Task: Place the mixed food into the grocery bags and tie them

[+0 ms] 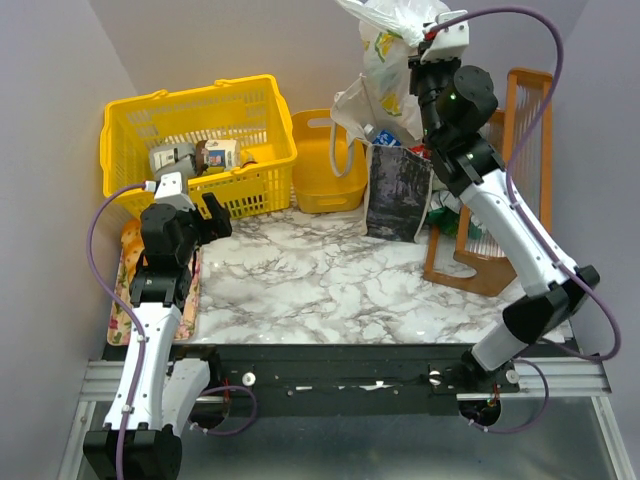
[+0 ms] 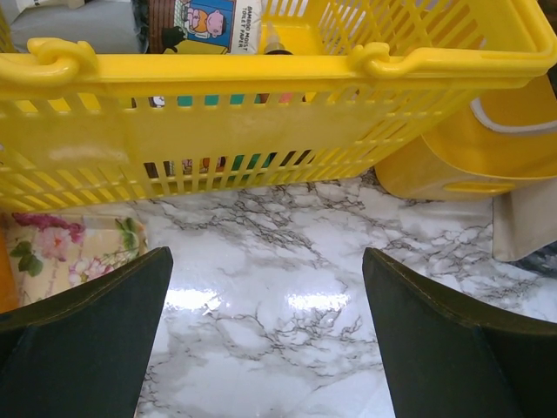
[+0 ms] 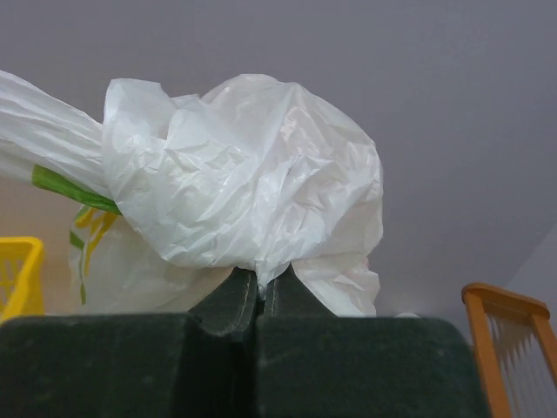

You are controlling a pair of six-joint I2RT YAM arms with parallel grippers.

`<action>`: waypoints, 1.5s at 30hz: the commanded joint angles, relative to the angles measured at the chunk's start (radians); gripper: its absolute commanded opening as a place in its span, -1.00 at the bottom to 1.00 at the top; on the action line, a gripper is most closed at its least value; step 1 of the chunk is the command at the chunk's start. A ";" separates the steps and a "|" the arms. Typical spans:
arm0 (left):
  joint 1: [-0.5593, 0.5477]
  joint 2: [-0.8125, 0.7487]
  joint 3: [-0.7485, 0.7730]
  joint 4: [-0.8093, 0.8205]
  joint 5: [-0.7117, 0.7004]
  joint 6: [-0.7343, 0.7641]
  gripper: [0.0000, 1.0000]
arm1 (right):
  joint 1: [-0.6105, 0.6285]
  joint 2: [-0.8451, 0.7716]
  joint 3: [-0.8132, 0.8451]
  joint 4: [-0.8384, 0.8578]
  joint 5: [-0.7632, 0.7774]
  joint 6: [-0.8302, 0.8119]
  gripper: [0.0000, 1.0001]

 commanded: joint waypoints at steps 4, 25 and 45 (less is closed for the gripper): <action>-0.035 -0.014 -0.013 0.012 0.016 0.009 0.98 | -0.094 0.118 -0.032 0.112 -0.191 -0.096 -0.99; -0.074 0.002 -0.012 0.003 -0.004 0.012 0.97 | -0.141 0.510 0.537 -1.053 0.055 0.286 -0.99; -0.077 0.023 -0.003 -0.003 0.001 0.012 0.98 | -0.160 0.475 0.391 -1.063 -0.144 0.363 -0.01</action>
